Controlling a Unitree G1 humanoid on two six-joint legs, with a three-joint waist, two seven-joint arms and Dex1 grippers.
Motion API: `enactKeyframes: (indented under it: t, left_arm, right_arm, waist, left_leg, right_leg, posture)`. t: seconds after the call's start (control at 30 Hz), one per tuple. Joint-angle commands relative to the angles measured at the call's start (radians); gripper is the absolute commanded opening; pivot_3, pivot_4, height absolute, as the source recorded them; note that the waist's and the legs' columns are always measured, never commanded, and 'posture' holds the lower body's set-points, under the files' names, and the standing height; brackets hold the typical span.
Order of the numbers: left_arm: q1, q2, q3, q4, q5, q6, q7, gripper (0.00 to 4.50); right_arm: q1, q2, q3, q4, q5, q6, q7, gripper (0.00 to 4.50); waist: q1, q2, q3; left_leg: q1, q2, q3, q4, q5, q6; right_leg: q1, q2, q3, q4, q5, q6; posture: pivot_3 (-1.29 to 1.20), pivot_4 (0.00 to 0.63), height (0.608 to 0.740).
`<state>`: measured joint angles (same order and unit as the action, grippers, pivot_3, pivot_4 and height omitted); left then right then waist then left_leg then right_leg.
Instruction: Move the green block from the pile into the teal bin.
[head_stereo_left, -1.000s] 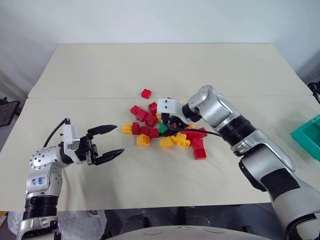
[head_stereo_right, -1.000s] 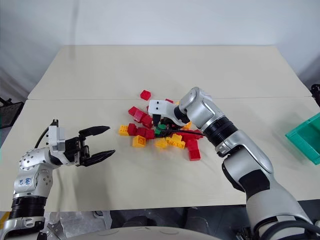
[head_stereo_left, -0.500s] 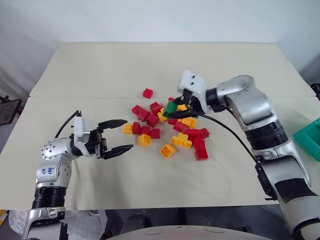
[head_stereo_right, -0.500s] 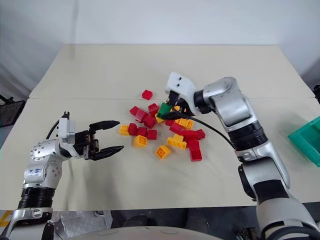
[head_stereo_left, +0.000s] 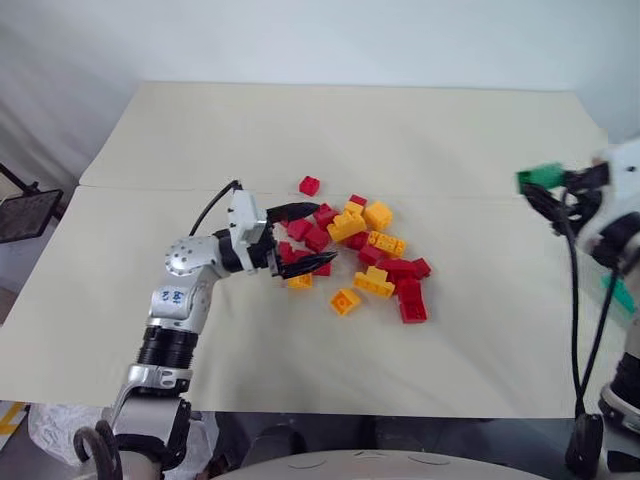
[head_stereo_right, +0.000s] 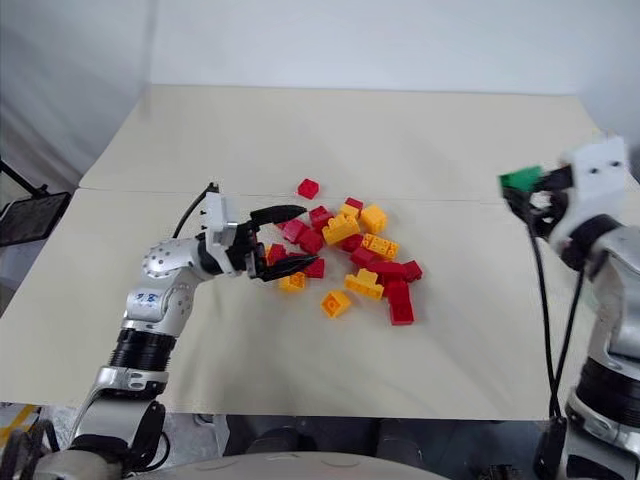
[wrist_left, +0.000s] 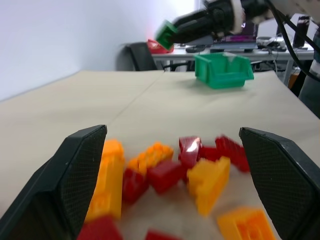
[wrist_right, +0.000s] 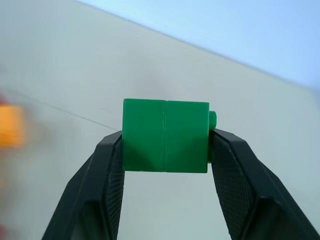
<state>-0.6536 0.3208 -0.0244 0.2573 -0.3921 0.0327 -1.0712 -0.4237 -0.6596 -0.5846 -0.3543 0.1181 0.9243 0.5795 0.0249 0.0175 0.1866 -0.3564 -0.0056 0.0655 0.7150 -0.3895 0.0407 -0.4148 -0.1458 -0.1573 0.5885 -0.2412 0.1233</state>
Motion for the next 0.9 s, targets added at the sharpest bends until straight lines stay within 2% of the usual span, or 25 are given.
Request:
enactKeyframes:
  t: [0.03, 0.13, 0.33, 0.5, 0.6, 0.73, 0.9]
  left_arm:
    - [-0.057, -0.053, -0.034, 0.05, 0.03, -0.024, 0.018, 4.5]
    - [-0.081, -0.095, -0.056, 0.094, 0.052, -0.042, 0.019, 4.5]
    - [-0.106, -0.145, -0.087, 0.139, 0.089, -0.062, 0.027, 4.5]
    - [-0.137, -0.198, -0.098, 0.177, 0.103, -0.091, 0.042, 4.5]
    - [-0.157, -0.225, -0.103, 0.198, 0.114, -0.105, 0.052, 4.5]
    - [-0.192, -0.25, -0.111, 0.21, 0.122, -0.112, 0.052, 4.5]
    - [-0.219, -0.259, -0.144, 0.194, 0.137, -0.097, 0.028, 4.5]
  right_arm:
    - [0.089, -0.028, -0.154, -0.01, -0.053, -0.022, -0.114, 2.09]
    - [0.139, -0.034, -0.211, 0.031, -0.104, -0.058, -0.226, 2.09]
    - [0.093, -0.055, -0.248, 0.227, -0.145, -0.161, -0.409, 2.09]
    - [0.032, -0.107, -0.2, 0.473, -0.136, -0.287, -0.471, 2.09]
    - [-0.004, -0.138, -0.183, 0.599, -0.135, -0.356, -0.513, 3.04]
    - [-0.004, -0.163, -0.177, 0.647, -0.129, -0.408, -0.549, 4.43]
    - [0.03, -0.167, -0.183, 0.604, -0.108, -0.404, -0.552, 4.43]
  waist:
    - [0.002, 0.0, 0.0]
    - [0.002, 0.0, 0.0]
    - [-0.006, 0.0, 0.0]
    - [-0.002, 0.0, 0.0]
    - [-0.001, 0.001, 0.0]
    - [0.0, 0.001, 0.0]
    - [0.0, 0.002, 0.0]
  left_leg:
    - [0.0, 0.0, 0.0, 0.0, 0.0, 0.0]
    - [0.0, 0.0, 0.003, 0.0, 0.0, 0.0]
    - [0.002, 0.001, 0.002, -0.001, 0.0, 0.0]
    - [0.003, 0.0, 0.002, -0.001, 0.001, 0.001]
    - [0.002, 0.0, 0.002, -0.001, 0.001, 0.002]
    - [0.0, 0.0, 0.003, -0.001, 0.001, 0.002]
    - [0.0, 0.0, 0.002, -0.002, 0.001, 0.002]
  right_leg:
    - [0.0, 0.0, 0.0, 0.0, 0.0, 0.0]
    - [0.001, 0.0, -0.001, -0.001, 0.0, 0.0]
    - [0.001, 0.001, 0.002, 0.0, 0.0, 0.0]
    - [0.001, 0.0, 0.003, 0.0, 0.0, 0.0]
    - [0.001, 0.0, 0.002, -0.001, 0.0, 0.0]
    - [0.001, 0.0, 0.0, -0.002, 0.0, 0.0]
    - [0.001, 0.0, 0.0, -0.002, 0.0, 0.0]
  posture:
    - [0.0, 0.15, 0.74]
    - [0.0, 0.15, 0.74]
    - [0.0, 0.15, 0.74]
    - [0.0, 0.15, 0.74]
    - [0.0, 0.15, 0.74]
    - [0.0, 0.15, 0.74]
    - [0.0, 0.15, 0.74]
